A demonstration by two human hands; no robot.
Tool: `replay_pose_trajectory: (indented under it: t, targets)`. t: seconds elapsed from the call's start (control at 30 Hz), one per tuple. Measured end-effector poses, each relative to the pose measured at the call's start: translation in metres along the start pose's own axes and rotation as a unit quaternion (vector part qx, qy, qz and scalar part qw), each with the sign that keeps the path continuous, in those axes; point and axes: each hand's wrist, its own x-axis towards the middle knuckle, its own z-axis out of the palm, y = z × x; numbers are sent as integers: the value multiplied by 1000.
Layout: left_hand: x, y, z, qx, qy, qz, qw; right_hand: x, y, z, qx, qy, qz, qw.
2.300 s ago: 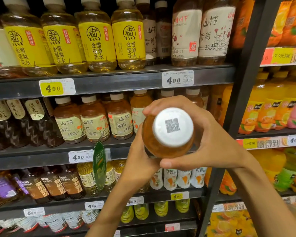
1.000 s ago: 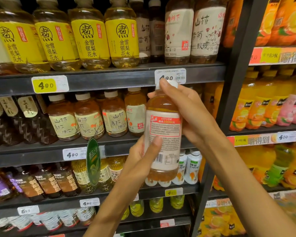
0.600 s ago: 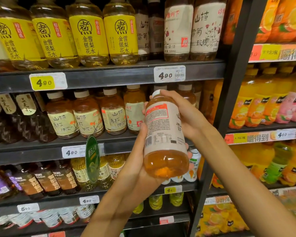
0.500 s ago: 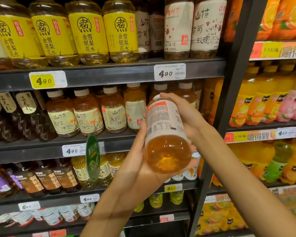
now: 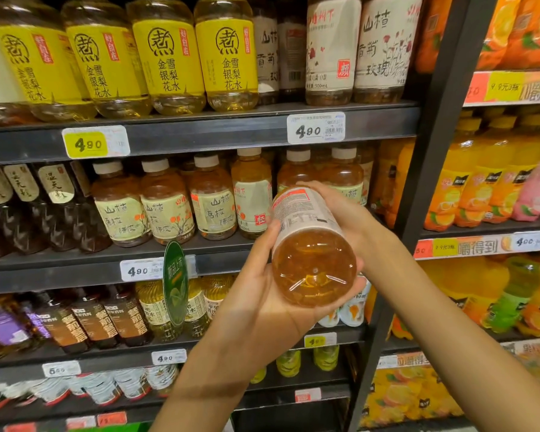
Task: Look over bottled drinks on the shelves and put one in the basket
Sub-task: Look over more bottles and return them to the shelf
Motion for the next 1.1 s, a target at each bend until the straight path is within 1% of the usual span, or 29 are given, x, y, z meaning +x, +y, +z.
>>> replay_pose_trajectory:
  t: [0.1,0.17,0.2,0.23,0.27,0.3,0.33,0.37,0.47,0.57,0.7,0.77,0.83,0.93,1.0,1.1]
  targets:
    - [2,1,-7,47,11,14,999,-1,-3,1,0,17,-47,999]
    - [3,4,-13,144,50,58,987,-3,-6,1,-31,38,-97,994]
    - [3,6,-14,231,76,79,967,-4,-7,2,-50,51,-128,989]
    - [2,7,-15,332,101,94,933,-6,-8,2,-74,65,-161,982]
    - [0,9,-14,432,118,106,888,-9,-9,3,-108,75,-195,972]
    - [0,10,-13,506,127,120,845,-12,-10,4,-145,74,-230,959]
    - [1,12,-14,548,132,138,814,-14,-10,5,-176,68,-262,947]
    - [3,13,-14,568,134,152,798,-16,-10,6,-197,61,-286,936]
    - [11,14,-19,595,132,185,771,-22,-10,11,-220,43,-336,915]
    - [14,15,-25,622,124,252,731,-29,-12,11,-215,-4,-381,899]
    - [15,15,-30,621,111,320,706,-43,-7,7,-333,-63,-394,854]
    - [17,17,-30,629,102,342,691,-49,-6,7,-347,-93,-408,839]
    - [20,19,-32,635,97,358,678,-54,-2,8,-370,-113,-438,811]
    - [25,22,-37,637,124,395,650,-59,8,12,-421,-105,-495,753]
    - [27,23,-40,628,137,416,643,-61,12,14,-421,-95,-524,734]
    - [26,26,-42,633,135,426,632,-64,12,15,-426,-94,-544,717]
